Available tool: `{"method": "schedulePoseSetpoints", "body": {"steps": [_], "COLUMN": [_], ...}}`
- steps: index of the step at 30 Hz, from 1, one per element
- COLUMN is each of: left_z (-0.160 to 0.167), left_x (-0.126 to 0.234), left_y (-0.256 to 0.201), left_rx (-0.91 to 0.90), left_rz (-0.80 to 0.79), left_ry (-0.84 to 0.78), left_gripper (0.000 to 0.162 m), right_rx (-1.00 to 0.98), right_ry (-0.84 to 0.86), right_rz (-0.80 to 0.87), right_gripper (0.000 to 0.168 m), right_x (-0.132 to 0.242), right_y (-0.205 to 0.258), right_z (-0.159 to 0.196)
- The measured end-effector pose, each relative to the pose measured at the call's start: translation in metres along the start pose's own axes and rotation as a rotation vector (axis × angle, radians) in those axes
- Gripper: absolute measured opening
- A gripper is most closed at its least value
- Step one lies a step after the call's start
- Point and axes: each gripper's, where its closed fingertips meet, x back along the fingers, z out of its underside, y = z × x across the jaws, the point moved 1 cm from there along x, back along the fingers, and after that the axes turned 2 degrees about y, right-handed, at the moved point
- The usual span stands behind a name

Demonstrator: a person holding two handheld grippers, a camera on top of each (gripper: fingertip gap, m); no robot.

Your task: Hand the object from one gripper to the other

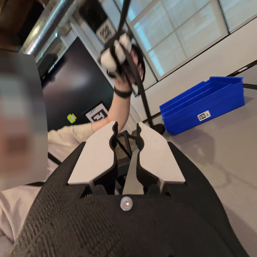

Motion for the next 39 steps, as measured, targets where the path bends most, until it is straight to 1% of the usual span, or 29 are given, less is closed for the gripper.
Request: {"method": "schedulePoseSetpoints", "body": {"steps": [3,5,7,9,11,14,15,17,19,21,23,25,27,29,32,33,34,36,37,39], "left_z": [-0.024,-0.038,-0.052,-0.063,-0.072,-0.085,-0.090,-0.097,-0.105,-0.113,-0.120,-0.124,-0.129,-0.134,-0.133,-0.130,-0.127,-0.117,-0.112,-0.105], "left_x": [0.030,0.046,0.060,0.069,0.075,0.083,0.085,0.089,0.092,0.094,0.093,0.091,0.088,0.086,0.082,0.081,0.079,0.075,0.073,0.067], "left_y": [0.005,0.007,0.004,0.000,-0.007,-0.017,-0.022,-0.029,-0.035,-0.041,-0.049,-0.056,-0.065,-0.071,-0.071,-0.070,-0.068,-0.063,-0.061,-0.059], "left_rx": [-0.080,-0.102,-0.123,-0.155,-0.189,-0.225,-0.227,-0.227,-0.225,-0.213,-0.189,-0.170,-0.168,-0.164,-0.145,-0.130,-0.112,-0.074,-0.057,-0.016], "left_rz": [-0.082,-0.131,-0.160,-0.190,-0.205,-0.208,-0.200,-0.182,-0.174,-0.164,-0.144,-0.121,-0.089,-0.076,-0.093,-0.097,-0.104,-0.113,-0.116,-0.105], "left_ry": [0.047,0.083,0.093,0.110,0.128,0.143,0.145,0.152,0.155,0.153,0.148,0.148,0.144,0.145,0.175,0.189,0.205,0.244,0.255,0.261], "left_gripper": [0.004,0.004,0.004,0.004,0.004,0.004,0.004,0.004,0.005,0.005,0.005,0.005,0.005,0.005,0.005,0.005,0.005,0.005,0.005,0.005], "right_rx": [0.064,0.140,0.255,0.422,0.694,1.252,1.450,1.839,2.146,2.384,2.595,2.691,2.730,2.780,2.765,2.751,2.730,2.669,2.629,2.525], "right_ry": [0.133,0.217,0.222,0.178,0.137,0.214,0.270,0.447,0.610,0.671,0.611,0.509,0.465,0.425,0.390,0.409,0.456,0.557,0.626,0.798], "right_rz": [-0.017,0.048,0.231,0.473,0.659,0.874,0.939,1.022,1.144,1.199,1.165,1.115,1.056,1.039,1.013,1.008,1.003,1.007,0.991,0.990], "right_gripper": [0.027,0.028,0.031,0.040,0.058,0.066,0.066,0.066,0.072,0.084,0.086,0.087,0.088,0.088,0.086,0.084,0.080,0.078,0.078,0.066], "right_x": [-0.001,-0.001,0.002,0.008,0.011,0.007,0.005,-0.002,-0.004,-0.012,-0.031,-0.054,-0.074,-0.089,-0.109,-0.114,-0.119,-0.126,-0.129,-0.131], "right_y": [0.015,0.015,0.001,-0.012,-0.007,0.014,0.019,0.023,0.024,0.033,0.051,0.070,0.078,0.083,0.093,0.096,0.096,0.096,0.094,0.085], "right_z": [0.033,0.050,0.047,0.026,-0.001,-0.030,-0.038,-0.048,-0.067,-0.082,-0.083,-0.077,-0.072,-0.074,-0.076,-0.076,-0.076,-0.078,-0.077,-0.076]}}
